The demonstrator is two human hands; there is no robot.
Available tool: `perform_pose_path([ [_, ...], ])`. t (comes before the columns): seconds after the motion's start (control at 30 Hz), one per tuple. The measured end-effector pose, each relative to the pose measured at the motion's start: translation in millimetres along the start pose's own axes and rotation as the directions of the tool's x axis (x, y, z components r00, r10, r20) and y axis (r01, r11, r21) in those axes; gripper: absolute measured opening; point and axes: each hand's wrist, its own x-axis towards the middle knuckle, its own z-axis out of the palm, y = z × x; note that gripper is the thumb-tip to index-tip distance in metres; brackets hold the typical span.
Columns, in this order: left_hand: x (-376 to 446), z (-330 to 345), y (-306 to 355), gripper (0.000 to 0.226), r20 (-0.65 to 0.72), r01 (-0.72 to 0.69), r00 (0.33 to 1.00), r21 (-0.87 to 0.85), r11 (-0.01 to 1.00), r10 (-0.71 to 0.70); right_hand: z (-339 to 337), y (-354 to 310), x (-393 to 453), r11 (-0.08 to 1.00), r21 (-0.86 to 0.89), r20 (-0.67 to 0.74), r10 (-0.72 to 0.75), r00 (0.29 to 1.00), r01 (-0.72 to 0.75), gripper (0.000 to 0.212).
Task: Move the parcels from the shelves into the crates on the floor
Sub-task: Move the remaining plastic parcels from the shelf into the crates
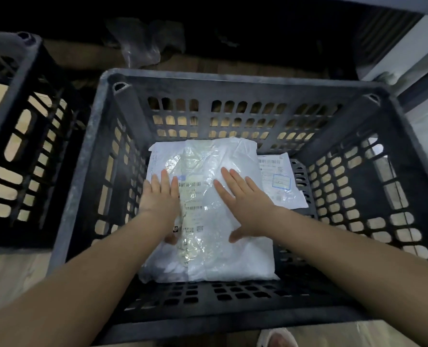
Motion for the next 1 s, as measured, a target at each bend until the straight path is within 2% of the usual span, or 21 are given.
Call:
perform_pose_path([
  [0.07, -1.9, -4.7, 2.7, 0.116, -0.007, -0.032, 0.999, -0.028, 0.999, 0.032, -2.2, 4.8, -3.5, 1.0, 0.017, -0.005, 0.0, 1.0, 0.0, 0.135],
  [0.17, 1.4, -16.8, 2.5, 0.125, -0.012, -0.13, 0.991, -0.01, 0.991, 0.13, -13.4, 25.1, 0.1, 1.0, 0.009, 0.019, 0.017, 1.0, -0.017, 0.141],
  [0.27, 8.4, -35.4, 1.7, 0.139, 0.033, -0.227, 0.973, -0.078, 0.971, 0.23, -21.2, 48.4, 8.4, 0.998, 0.016, 0.037, 0.061, 0.997, -0.061, 0.145],
  [0.33, 14.6, -45.6, 7.9, 0.147, 0.009, -0.264, 0.964, -0.094, 0.96, 0.266, -18.5, 53.6, 13.5, 0.997, 0.047, 0.063, 0.065, 0.996, -0.068, 0.146],
  [0.53, 35.5, -31.6, 36.3, 0.151, -0.072, -0.235, 0.969, 0.028, 0.972, 0.236, 0.9, 55.9, 24.5, 0.993, 0.108, 0.024, 0.042, 0.999, -0.044, 0.147],
  [0.63, 40.0, -29.2, 36.7, 0.152, -0.056, -0.226, 0.972, 0.031, 0.974, 0.228, 4.9, 59.5, 26.9, 0.988, 0.152, 0.033, 0.037, 0.999, -0.042, 0.148],
  [0.77, 34.4, -37.3, 42.2, 0.152, -0.05, -0.189, 0.98, 0.05, 0.981, 0.192, -1.8, 56.4, 23.1, 0.991, 0.12, 0.027, 0.056, 0.998, -0.059, 0.147],
  [0.87, 23.7, -39.1, 48.2, 0.146, -0.113, -0.149, 0.981, 0.07, 0.986, 0.156, -7.8, 45.8, 17.8, 0.995, 0.061, 0.019, 0.075, 0.997, -0.076, 0.144],
  [1.0, 2.6, -26.9, 59.0, 0.112, -0.163, -0.183, 0.967, 0.082, 0.98, 0.194, -2.1, 31.9, 3.4, 0.996, 0.04, 0.022, 0.076, 0.997, -0.077, 0.134],
])
